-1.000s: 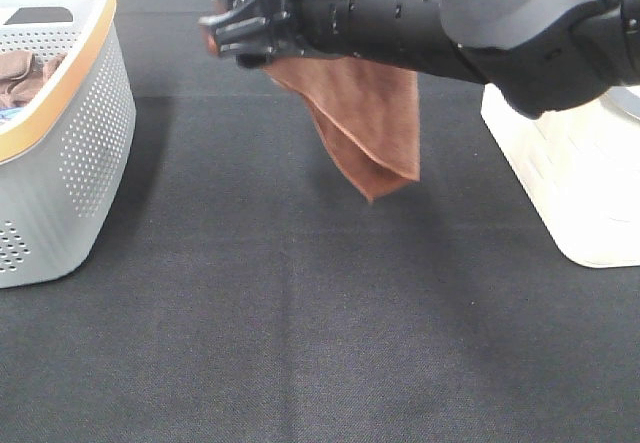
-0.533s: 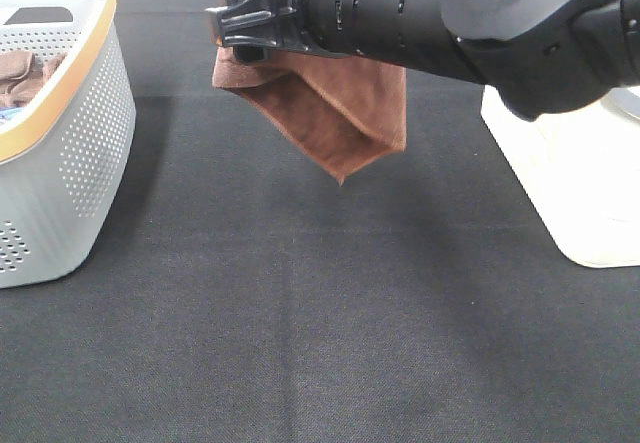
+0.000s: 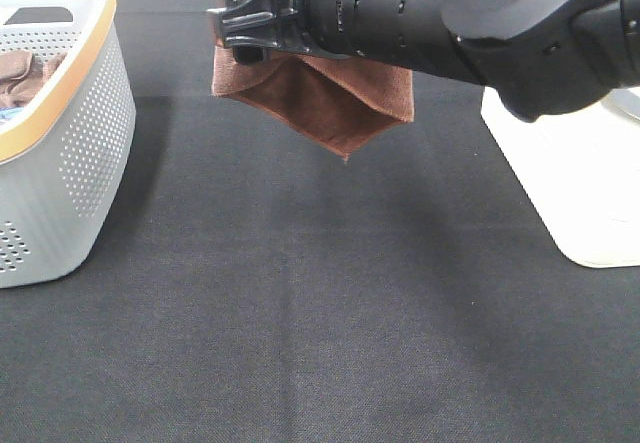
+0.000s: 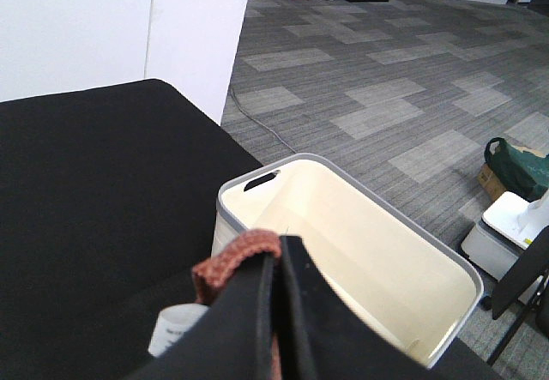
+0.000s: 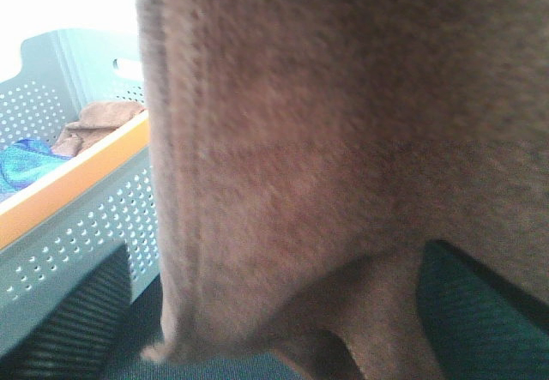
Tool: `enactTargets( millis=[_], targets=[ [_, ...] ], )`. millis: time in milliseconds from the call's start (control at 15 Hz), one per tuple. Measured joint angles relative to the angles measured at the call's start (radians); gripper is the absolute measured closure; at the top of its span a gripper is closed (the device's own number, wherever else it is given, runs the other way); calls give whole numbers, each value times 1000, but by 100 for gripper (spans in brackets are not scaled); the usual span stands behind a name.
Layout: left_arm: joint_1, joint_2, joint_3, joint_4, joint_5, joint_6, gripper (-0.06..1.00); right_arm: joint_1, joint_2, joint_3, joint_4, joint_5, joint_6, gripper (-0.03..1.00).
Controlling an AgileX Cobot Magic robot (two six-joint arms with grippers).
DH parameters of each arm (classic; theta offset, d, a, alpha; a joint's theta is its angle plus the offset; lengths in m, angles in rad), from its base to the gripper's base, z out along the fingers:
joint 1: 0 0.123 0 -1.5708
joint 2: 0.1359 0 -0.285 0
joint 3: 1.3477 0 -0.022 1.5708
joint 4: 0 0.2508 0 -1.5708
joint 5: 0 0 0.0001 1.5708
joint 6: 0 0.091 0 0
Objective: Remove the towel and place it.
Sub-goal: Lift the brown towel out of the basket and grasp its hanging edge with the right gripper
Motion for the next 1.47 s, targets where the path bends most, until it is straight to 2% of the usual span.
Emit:
enactTargets(
  millis=[333, 667, 867, 933, 1067, 1333, 1467],
  targets=[
    [0, 0, 0, -5, 0, 0, 94, 0, 0, 0, 182, -10, -207, 27],
    [0, 0, 0, -5, -3, 0, 94, 0, 0, 0, 298, -51, -331, 43],
    [0, 0, 0, -3, -5, 25, 94, 0, 0, 0, 331, -54, -368, 64],
    [0, 0, 0, 7, -6, 34, 94, 0, 0, 0, 347, -54, -373, 77],
    [0, 0, 0, 26, -7, 38, 94, 0, 0, 0, 373, -48, -390, 96],
    [0, 0, 0, 57, -8, 38, 94, 1, 0, 0, 423, -27, -437, 97],
    [0, 1, 0, 78, -8, 38, 94, 1, -3, 0, 471, 14, -511, 97]
  ],
)
